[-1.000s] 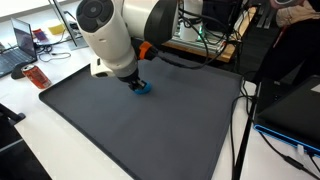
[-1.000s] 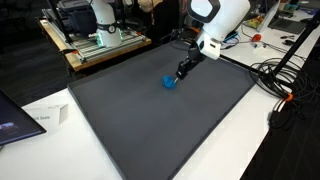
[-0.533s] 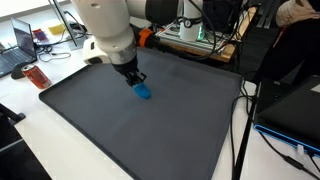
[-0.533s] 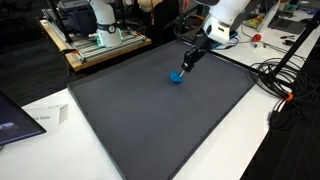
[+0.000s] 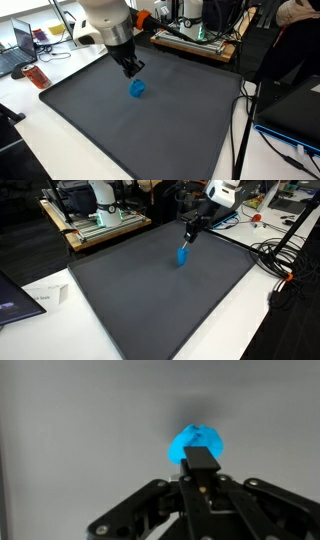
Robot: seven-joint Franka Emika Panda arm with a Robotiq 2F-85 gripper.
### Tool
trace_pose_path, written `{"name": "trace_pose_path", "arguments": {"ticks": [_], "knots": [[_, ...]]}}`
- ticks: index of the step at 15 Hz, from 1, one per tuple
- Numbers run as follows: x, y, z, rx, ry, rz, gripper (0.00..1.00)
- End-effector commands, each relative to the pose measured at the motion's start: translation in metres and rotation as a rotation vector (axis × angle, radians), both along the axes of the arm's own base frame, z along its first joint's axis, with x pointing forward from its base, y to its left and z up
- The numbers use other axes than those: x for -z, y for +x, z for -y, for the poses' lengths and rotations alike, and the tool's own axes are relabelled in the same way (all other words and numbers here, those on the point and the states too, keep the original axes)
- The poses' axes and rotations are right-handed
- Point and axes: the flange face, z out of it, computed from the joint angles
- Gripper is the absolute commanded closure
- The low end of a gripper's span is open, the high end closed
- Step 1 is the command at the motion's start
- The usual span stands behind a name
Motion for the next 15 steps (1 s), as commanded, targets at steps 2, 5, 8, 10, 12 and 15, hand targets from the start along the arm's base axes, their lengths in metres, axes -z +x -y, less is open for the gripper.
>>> {"name": "trace_pose_path", "arguments": {"ticks": [2,5,8,10,12,15], "knots": [[-0.006,-0.016,0.007,0.008,0.051,-0.031,0.97],[-0.005,-0.023,0.013,0.018,0.064,-0.038,0.97],[-0.008,-0.03,0.021,0.027,0.102,-0.027,0.97],[-0.017,-0.036,0.027,0.03,0.136,-0.003,0.97],[-0.027,-0.042,0.033,0.034,0.162,0.026,0.97],[-0.038,-0.051,0.041,0.038,0.199,0.073,0.97]]}}
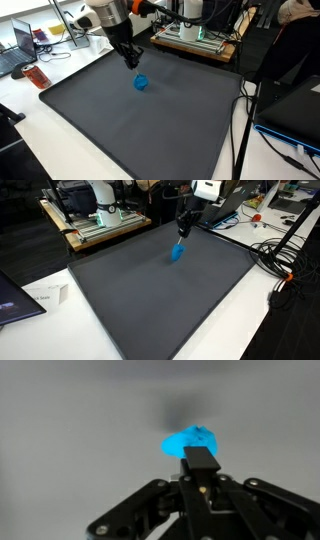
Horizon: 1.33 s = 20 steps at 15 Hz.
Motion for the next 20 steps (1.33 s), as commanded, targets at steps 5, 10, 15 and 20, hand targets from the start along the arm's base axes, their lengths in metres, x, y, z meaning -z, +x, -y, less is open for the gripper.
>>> {"name": "trace_pose_path", "arguments": {"ticks": [5,10,15,20], "knots": [[-0.025,-0.035,0.011,-0.006,0.073,0.086,0.97],[-0.024,-0.046,0.005,-0.02,0.072,0.109,0.97],[-0.02,-0.054,-0.01,-0.011,0.06,0.148,0.97],[-0.024,-0.076,-0.049,-0.07,0.035,0.255,0.97]]}}
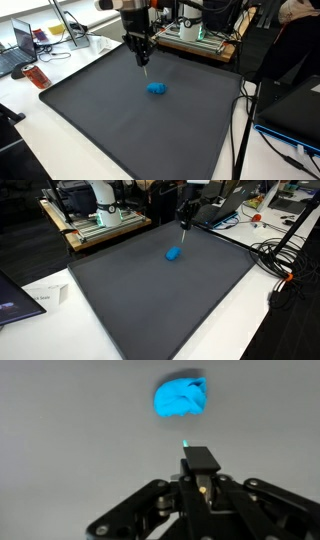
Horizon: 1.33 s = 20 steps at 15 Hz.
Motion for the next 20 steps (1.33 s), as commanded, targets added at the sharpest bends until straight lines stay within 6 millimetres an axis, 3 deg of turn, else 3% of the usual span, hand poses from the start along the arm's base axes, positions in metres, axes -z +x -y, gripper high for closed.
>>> {"name": "trace_pose_path", "arguments": {"ticks": [1,7,13,19,20], "knots": [[-0.011,-0.03,-0.027,-0.031,-0.029,0.086,0.97],[-0.009,-0.064,-0.071,-0.154,-0.033,0.184,0.97],[0.015,-0.1,-0.103,-0.339,-0.079,0.273,0.97],[0.05,-0.127,-0.118,-0.536,-0.088,0.355,0.97],[0.046,-0.116,-0.118,-0.505,-0.09,0.321,0.97]]}}
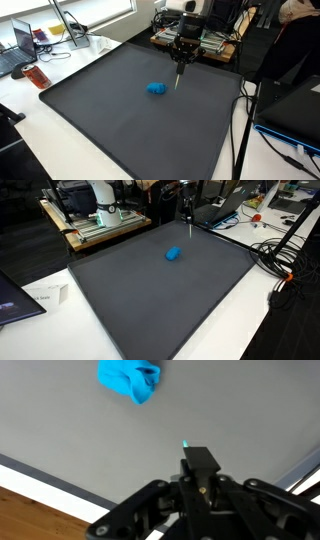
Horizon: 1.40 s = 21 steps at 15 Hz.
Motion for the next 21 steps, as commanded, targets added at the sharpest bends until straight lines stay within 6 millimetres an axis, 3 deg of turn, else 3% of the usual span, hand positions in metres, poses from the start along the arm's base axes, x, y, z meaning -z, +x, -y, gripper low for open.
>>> {"name": "trace_pose_path", "arguments": {"ticks": [1,5,6,7,21], "knots": [[0.004,-0.003,0.0,-0.003,0.001,-0.002,0.88],[0.003,-0.001,0.0,-0.002,0.002,0.0,0.88],[0.003,-0.001,0.0,-0.002,0.002,0.0,0.96],[0.005,0.0,-0.001,-0.004,-0.004,0.028,0.97],[0.051,-0.001,0.008,-0.093,-0.003,0.132,0.97]]}}
